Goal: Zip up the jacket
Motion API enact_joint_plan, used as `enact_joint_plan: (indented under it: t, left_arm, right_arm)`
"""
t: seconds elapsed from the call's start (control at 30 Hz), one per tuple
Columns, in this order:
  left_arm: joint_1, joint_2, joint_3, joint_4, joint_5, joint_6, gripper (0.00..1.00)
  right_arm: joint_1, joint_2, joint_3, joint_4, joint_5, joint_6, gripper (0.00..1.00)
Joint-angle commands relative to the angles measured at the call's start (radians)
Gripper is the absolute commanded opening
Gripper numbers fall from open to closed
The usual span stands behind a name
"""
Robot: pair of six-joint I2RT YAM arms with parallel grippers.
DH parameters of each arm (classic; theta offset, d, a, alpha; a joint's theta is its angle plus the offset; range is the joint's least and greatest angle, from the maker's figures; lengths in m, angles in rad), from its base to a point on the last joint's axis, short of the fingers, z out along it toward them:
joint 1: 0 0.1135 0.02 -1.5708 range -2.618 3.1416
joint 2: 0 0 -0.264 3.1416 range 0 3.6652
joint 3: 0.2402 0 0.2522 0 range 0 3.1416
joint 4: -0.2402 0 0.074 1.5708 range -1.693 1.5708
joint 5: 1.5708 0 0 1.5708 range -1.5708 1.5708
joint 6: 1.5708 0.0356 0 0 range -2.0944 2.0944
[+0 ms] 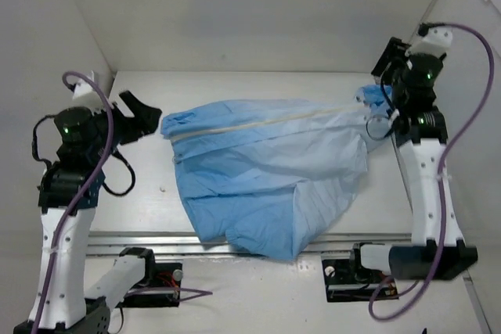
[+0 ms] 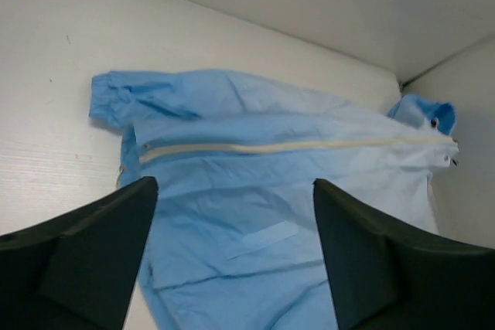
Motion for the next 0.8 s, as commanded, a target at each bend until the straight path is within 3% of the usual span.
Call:
enact_joint_plan:
  t: [0.0, 0.03, 0.2, 0.27, 0.47, 0.6, 0.77]
  left_arm:
    - [-0.056, -0.100, -0.059, -0.022, -0.058, 0.059, 0.85]
    - [-0.066, -0.133, -0.120, -0.030, -0.093, 0.064, 0.98]
    - [-0.076, -0.321, -0.248, -0.078, -0.381, 0.105, 1.00]
    - [-0.076, -0.354, -0.276, -0.092, -0.510, 0.104, 1.00]
    - [-0.111, -0.503, -0.466, -0.064, -0.679, 0.085, 1.00]
    - [-0.131, -0.581, -0.576, -0.059, -0.706, 0.096, 1.00]
    - [-0.140, -0.666, -0.639, -0.009, -0.738, 0.119, 1.00]
  right_arm:
    - [0.009, -0.195, -0.105, 0.018, -0.033, -0.028, 0.74]
    - [0.008, -0.275, -0.139, 0.019, -0.038, -0.025, 0.77]
    - [0.009, -0.427, -0.335, 0.010, 0.006, 0.012, 0.97]
    - [0.014, -0.484, -0.408, -0.002, -0.013, 0.054, 0.98]
    - [0.074, -0.663, -0.627, -0.114, -0.113, 0.122, 0.98]
    - [0.144, -0.810, -0.728, -0.165, -0.021, 0.113, 0.98]
    - [0.167, -0.825, -0.737, -0.180, 0.068, 0.131, 0.98]
